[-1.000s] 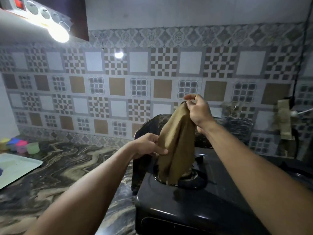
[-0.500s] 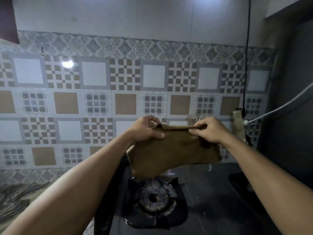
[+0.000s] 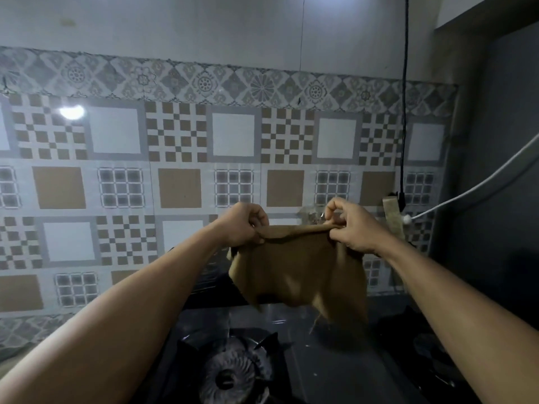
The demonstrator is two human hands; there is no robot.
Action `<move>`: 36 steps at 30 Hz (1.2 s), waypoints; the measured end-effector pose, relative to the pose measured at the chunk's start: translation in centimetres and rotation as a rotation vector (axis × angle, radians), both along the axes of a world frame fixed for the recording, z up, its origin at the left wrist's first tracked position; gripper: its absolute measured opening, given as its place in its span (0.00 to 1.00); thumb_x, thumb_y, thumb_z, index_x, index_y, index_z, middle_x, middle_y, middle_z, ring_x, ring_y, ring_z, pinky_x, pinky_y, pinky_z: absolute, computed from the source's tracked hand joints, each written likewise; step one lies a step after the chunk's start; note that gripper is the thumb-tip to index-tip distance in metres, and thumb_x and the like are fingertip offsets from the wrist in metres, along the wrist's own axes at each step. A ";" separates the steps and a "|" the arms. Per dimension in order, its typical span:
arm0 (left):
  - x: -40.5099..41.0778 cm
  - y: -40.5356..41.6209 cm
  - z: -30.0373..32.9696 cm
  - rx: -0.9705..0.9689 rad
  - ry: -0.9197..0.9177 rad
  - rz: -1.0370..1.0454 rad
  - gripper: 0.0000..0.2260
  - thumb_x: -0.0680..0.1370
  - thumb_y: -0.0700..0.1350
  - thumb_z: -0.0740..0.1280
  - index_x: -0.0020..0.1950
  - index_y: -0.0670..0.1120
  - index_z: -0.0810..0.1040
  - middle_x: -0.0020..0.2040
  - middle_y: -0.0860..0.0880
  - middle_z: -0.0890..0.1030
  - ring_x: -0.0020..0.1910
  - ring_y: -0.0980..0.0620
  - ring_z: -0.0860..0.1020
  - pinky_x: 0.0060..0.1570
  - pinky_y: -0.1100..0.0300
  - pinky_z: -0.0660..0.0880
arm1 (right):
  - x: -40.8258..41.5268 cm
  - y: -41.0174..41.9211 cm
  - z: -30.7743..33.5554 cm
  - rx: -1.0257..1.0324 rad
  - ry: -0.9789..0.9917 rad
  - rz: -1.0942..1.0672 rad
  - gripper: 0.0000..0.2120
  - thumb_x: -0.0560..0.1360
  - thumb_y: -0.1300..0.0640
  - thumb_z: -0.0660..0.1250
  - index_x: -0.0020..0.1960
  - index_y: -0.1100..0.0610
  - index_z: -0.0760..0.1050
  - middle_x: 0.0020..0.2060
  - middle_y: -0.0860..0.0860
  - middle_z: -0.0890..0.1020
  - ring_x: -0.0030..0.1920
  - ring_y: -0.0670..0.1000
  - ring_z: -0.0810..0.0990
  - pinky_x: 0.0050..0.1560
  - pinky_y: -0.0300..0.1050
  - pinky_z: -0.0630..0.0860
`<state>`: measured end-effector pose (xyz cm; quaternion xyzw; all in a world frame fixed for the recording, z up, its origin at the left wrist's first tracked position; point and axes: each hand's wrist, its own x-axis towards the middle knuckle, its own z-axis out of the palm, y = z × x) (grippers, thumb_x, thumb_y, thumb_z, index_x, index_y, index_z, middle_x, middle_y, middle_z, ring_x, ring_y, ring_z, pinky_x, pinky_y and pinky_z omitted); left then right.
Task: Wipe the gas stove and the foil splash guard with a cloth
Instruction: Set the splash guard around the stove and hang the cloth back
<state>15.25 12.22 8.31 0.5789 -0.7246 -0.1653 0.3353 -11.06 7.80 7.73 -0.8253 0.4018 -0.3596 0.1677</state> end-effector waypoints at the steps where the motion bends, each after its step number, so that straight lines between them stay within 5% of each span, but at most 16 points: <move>1: -0.4 -0.8 0.0 0.006 0.010 0.011 0.12 0.70 0.31 0.71 0.47 0.46 0.77 0.45 0.44 0.82 0.43 0.51 0.80 0.42 0.61 0.78 | -0.5 -0.6 0.1 -0.015 0.005 0.022 0.15 0.71 0.71 0.65 0.45 0.51 0.70 0.40 0.54 0.79 0.38 0.49 0.76 0.37 0.41 0.73; 6: -3.2 -3.3 -0.6 0.012 0.046 0.002 0.14 0.70 0.27 0.65 0.42 0.45 0.70 0.36 0.47 0.71 0.38 0.49 0.72 0.40 0.57 0.75 | -2.7 -4.1 -1.0 -0.060 0.098 0.028 0.24 0.70 0.73 0.60 0.46 0.44 0.76 0.54 0.46 0.78 0.59 0.46 0.74 0.59 0.46 0.72; 10: -5.8 -5.3 -2.6 -0.013 0.030 -0.007 0.13 0.71 0.27 0.62 0.43 0.44 0.76 0.42 0.47 0.77 0.42 0.52 0.76 0.43 0.55 0.77 | -4.2 -6.8 -3.0 -0.120 0.213 -0.019 0.28 0.71 0.73 0.57 0.45 0.40 0.79 0.56 0.46 0.79 0.62 0.48 0.74 0.67 0.47 0.68; 15: -7.3 -8.2 -5.2 -0.012 -0.099 0.114 0.18 0.75 0.28 0.59 0.52 0.42 0.84 0.52 0.47 0.83 0.48 0.54 0.78 0.45 0.68 0.74 | -4.0 -9.7 -5.1 -0.188 0.486 -0.090 0.23 0.77 0.68 0.58 0.62 0.46 0.78 0.59 0.45 0.75 0.58 0.49 0.72 0.56 0.45 0.71; 21: -9.5 -11.9 -7.2 0.062 -0.327 0.163 0.23 0.76 0.31 0.59 0.68 0.47 0.76 0.62 0.44 0.78 0.58 0.45 0.77 0.59 0.57 0.73 | -3.7 -12.8 -6.4 -0.192 0.698 -0.139 0.22 0.80 0.61 0.57 0.67 0.40 0.72 0.54 0.50 0.67 0.52 0.53 0.71 0.46 0.47 0.69; 28: -11.3 -17.1 -6.5 -0.063 -0.561 0.201 0.20 0.77 0.37 0.62 0.69 0.46 0.72 0.62 0.42 0.71 0.63 0.44 0.70 0.63 0.53 0.69 | -2.2 -18.6 -6.8 -0.308 0.581 -0.301 0.15 0.82 0.56 0.55 0.67 0.53 0.69 0.59 0.56 0.65 0.58 0.59 0.69 0.54 0.53 0.73; 31: -12.1 -19.2 -6.9 -0.039 -0.598 0.218 0.20 0.76 0.38 0.64 0.69 0.44 0.70 0.65 0.41 0.70 0.65 0.43 0.68 0.65 0.52 0.67 | -1.6 -20.2 -7.7 -0.279 0.588 -0.349 0.15 0.81 0.57 0.56 0.67 0.56 0.67 0.62 0.58 0.65 0.58 0.60 0.70 0.48 0.52 0.70; 36: -12.6 -20.8 -9.4 0.103 -0.651 0.209 0.24 0.75 0.46 0.67 0.69 0.42 0.69 0.64 0.40 0.69 0.64 0.41 0.68 0.64 0.51 0.67 | -1.3 -20.8 -10.3 -0.248 0.623 -0.367 0.18 0.83 0.57 0.53 0.72 0.56 0.64 0.65 0.59 0.64 0.59 0.60 0.72 0.55 0.54 0.74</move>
